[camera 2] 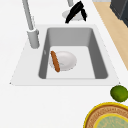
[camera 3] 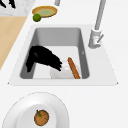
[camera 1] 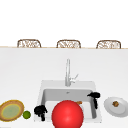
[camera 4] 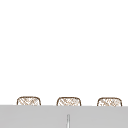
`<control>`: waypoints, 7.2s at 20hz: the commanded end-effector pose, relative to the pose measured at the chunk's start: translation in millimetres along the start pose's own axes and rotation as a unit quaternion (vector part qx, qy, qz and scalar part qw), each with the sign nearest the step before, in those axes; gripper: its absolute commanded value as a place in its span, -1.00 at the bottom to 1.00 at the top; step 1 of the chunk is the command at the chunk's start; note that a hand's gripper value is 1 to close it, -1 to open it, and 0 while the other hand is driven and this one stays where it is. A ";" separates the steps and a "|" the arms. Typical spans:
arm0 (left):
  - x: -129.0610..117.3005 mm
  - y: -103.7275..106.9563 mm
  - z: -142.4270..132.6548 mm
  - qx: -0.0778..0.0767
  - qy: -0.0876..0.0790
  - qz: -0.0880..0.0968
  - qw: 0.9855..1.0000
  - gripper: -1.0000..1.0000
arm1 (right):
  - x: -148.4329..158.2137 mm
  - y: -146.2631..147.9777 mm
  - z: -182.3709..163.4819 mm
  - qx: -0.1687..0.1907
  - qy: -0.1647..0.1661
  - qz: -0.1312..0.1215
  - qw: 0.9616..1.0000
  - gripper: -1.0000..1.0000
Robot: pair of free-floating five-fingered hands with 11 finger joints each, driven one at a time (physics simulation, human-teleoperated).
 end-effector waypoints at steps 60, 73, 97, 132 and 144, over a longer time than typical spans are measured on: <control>0.0 0.0 0.0 0.000 0.000 0.000 1.000 0.00 | -231.5 1.7 12.2 0.132 0.025 -0.030 0.990 -1.00; 0.0 0.0 0.0 0.000 0.000 0.000 1.000 0.00 | -216.7 4.3 32.7 0.092 0.029 -0.009 0.995 -1.00; 0.0 0.0 0.0 0.000 0.000 0.000 1.000 0.00 | -188.9 -6.1 27.9 -0.019 0.062 0.011 0.998 1.00; 0.0 0.0 0.0 0.000 0.000 0.000 1.000 0.00 | 43.4 -32.1 -7.1 -0.012 0.060 0.020 0.998 1.00; 0.0 0.0 0.0 0.000 0.000 0.000 1.000 0.00 | 111.8 27.9 -85.5 -0.033 0.026 0.008 0.999 1.00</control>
